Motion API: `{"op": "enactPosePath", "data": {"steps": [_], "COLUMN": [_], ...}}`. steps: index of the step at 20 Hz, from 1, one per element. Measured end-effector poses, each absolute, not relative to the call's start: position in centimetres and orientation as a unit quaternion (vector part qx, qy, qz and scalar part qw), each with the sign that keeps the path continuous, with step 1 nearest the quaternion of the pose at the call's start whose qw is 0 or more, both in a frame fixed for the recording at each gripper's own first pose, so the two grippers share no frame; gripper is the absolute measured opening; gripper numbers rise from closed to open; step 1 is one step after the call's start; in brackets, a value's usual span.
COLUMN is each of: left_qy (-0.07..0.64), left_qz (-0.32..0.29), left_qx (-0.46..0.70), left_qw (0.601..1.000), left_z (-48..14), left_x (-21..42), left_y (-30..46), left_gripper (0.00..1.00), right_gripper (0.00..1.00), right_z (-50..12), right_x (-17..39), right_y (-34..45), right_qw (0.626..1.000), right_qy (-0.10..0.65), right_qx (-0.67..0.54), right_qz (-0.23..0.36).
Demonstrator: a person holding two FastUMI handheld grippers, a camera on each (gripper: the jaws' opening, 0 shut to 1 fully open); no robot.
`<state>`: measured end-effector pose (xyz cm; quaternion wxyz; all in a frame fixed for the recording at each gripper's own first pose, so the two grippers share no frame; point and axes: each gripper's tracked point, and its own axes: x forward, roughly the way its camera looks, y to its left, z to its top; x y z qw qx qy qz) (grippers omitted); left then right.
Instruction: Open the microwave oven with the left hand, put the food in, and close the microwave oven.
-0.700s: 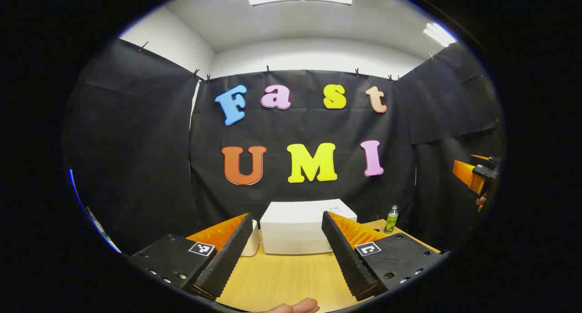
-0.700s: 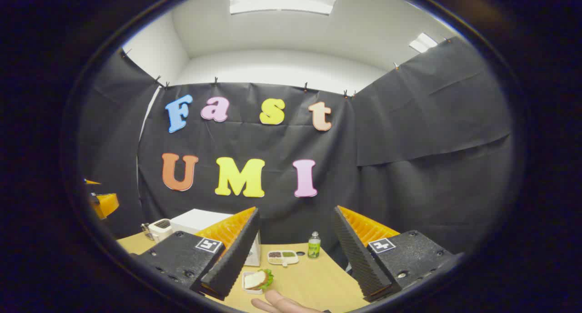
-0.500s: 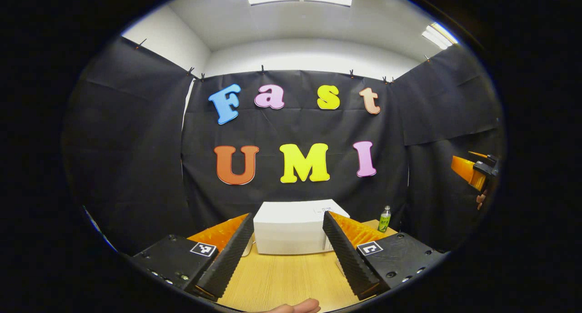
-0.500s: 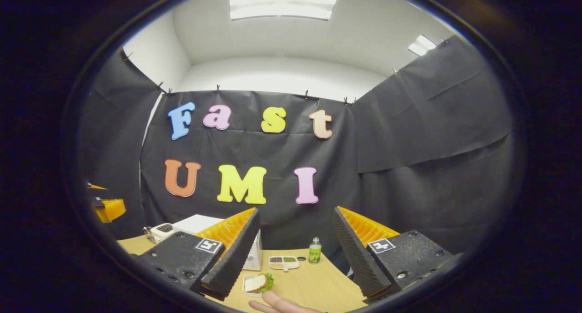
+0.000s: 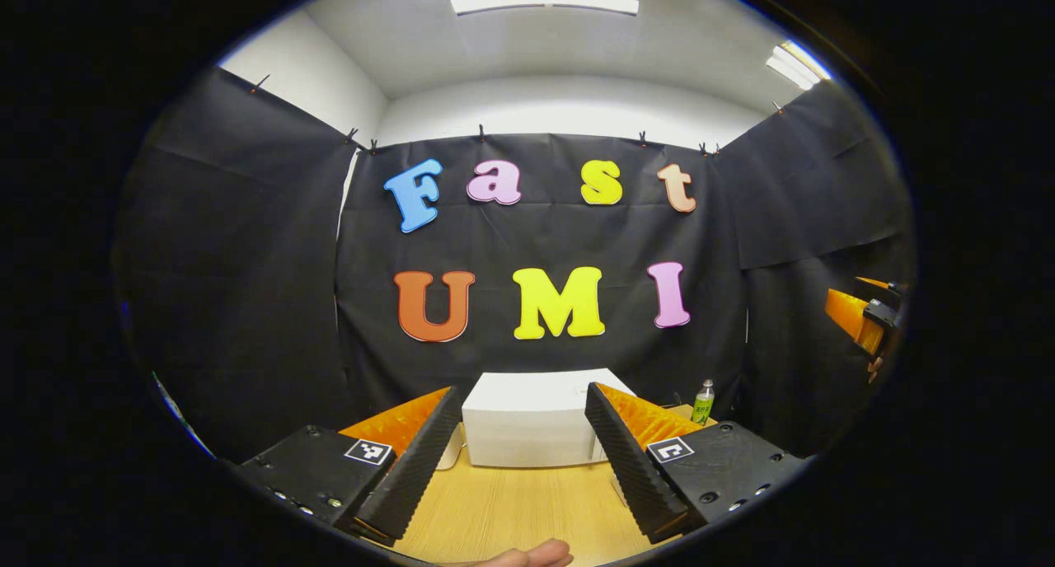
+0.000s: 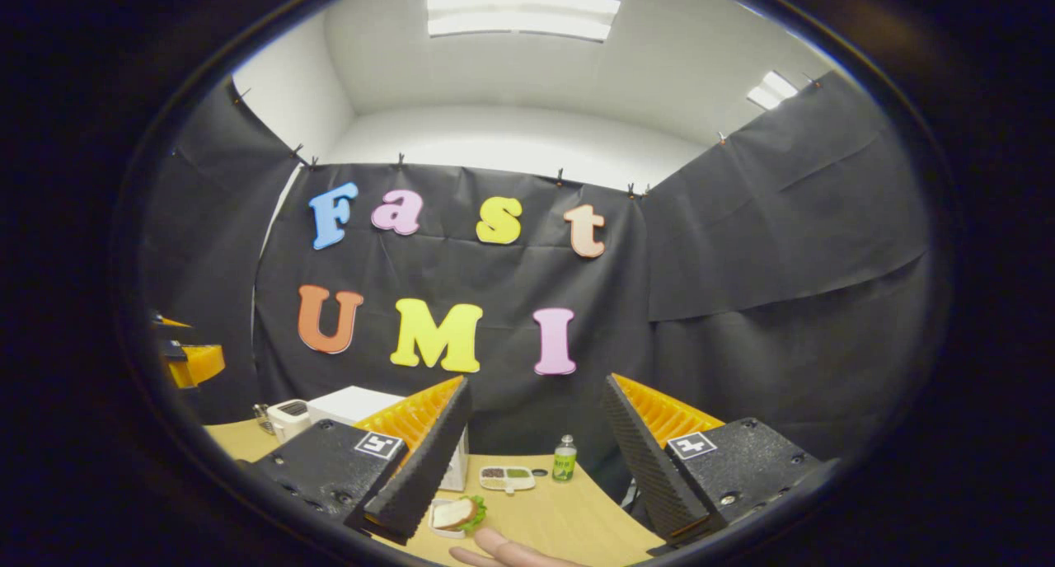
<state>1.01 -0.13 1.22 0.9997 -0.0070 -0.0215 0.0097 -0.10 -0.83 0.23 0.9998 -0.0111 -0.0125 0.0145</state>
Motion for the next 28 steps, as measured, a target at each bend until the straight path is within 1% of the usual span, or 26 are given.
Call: {"op": "enactPosePath", "data": {"steps": [4,5,9,10,11,12,13,16,19,22,26,27,28], "left_qy": [-0.075,-0.088,-0.101,-0.097,-0.088,-0.077,-0.065,-0.031,-0.015,0.005,0.046,0.055,0.062], "left_qz": [0.028,0.034,0.055,0.054,0.049,0.039,0.03,0.013,-0.004,-0.014,-0.042,-0.044,-0.043], "left_qx": [-0.024,-0.027,-0.009,-0.001,0.006,0.009,0.01,0.006,0.021,0.026,0.005,0.002,0.0], "left_qw": [0.996,0.995,0.993,0.994,0.995,0.996,0.997,0.999,1.0,1.0,0.998,0.998,0.997], "left_z": [3.2,3.4,1.8,0.9,-0.3,-1.7,-3.1,-7.4,-11.7,-16.2,-21.6,-22.7,-23.6], "left_x": [3.8,4.9,9.9,11.4,12.9,14.3,15.9,19.9,23.5,26.3,29.1,29.8,30.4], "left_y": [-0.9,-1.1,-2.4,-3.1,-4.0,-5.2,-6.2,-8.7,-11.3,-13.4,-16.4,-16.8,-17.0], "left_gripper": [0.96,0.96,0.96,0.96,0.96,0.96,0.96,0.96,0.96,0.96,0.96,0.96,0.96], "right_gripper": [0.96,1.0,1.0,0.96,1.0,1.0,0.95,0.96,0.95,0.95,0.95,1.0,1.0], "right_z": [-0.8,-1.0,-2.6,-3.1,-3.4,-3.7,-4.0,-4.5,-5.1,-6.3,-7.5,-7.9,-8.3], "right_x": [0.9,1.2,2.7,3.1,3.6,3.9,4.2,5.1,6.2,7.1,8.0,8.2,8.4], "right_y": [-1.5,-1.6,-3.0,-3.5,-3.9,-4.2,-4.5,-5.8,-7.0,-7.8,-9.4,-9.6,-9.7], "right_qw": [1.0,1.0,1.0,1.0,1.0,1.0,1.0,1.0,1.0,1.0,1.0,1.0,1.0], "right_qy": [-0.008,-0.008,0.0,0.003,0.005,0.008,0.009,0.007,0.004,0.009,0.002,0.004,0.006], "right_qx": [0.0,0.001,0.008,0.009,0.011,0.013,0.014,0.008,-0.001,-0.003,-0.008,-0.006,-0.005], "right_qz": [0.022,0.026,0.025,0.023,0.021,0.02,0.02,0.014,0.003,-0.002,-0.015,-0.014,-0.012]}}
